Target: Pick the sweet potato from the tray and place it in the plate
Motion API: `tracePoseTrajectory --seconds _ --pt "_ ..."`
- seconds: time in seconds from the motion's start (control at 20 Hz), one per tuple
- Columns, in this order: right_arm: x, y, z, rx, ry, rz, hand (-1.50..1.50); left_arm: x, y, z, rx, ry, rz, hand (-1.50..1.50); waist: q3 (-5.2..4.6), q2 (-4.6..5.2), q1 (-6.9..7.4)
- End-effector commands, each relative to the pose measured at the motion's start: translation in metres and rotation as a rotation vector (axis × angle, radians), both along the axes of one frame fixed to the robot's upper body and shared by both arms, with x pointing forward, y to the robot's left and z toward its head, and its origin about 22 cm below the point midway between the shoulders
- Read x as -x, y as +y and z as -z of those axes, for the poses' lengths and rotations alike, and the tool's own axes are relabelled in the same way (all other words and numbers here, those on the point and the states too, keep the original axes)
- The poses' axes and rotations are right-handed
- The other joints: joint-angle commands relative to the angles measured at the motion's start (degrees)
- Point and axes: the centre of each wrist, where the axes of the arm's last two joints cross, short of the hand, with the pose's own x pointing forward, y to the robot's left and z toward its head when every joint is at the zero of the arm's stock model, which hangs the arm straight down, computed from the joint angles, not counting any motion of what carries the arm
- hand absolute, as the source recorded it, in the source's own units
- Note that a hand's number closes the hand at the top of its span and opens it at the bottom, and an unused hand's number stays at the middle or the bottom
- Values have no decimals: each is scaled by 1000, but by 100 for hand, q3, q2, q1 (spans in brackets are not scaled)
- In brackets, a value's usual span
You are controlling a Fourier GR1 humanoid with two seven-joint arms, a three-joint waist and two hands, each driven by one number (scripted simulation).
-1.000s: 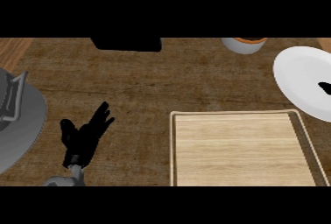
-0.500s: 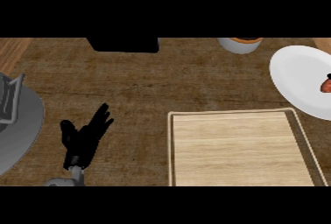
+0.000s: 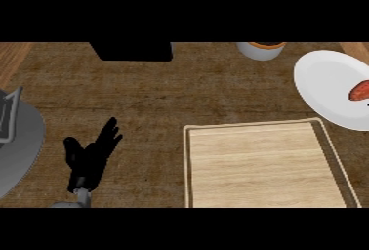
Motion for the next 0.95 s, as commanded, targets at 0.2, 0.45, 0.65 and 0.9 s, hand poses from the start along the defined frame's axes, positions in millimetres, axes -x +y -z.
tracePoseTrajectory --seconds 0.2,0.45,0.65,0.9 --pt "38 -9 27 -6 64 -142 -150 -5 4 -5 -7 31 -11 0 -36 -40 -127" --pt "52 11 47 33 138 -178 -150 -1 4 3 3 57 -24 0 -42 -54 -164" --pt "82 13 52 9 163 -184 -150 14 0 -4 -3 54 -13 0 -43 -63 -175" --pt "93 32 42 35 168 -164 -150 8 8 10 0 40 -33 0 -41 -51 -162"
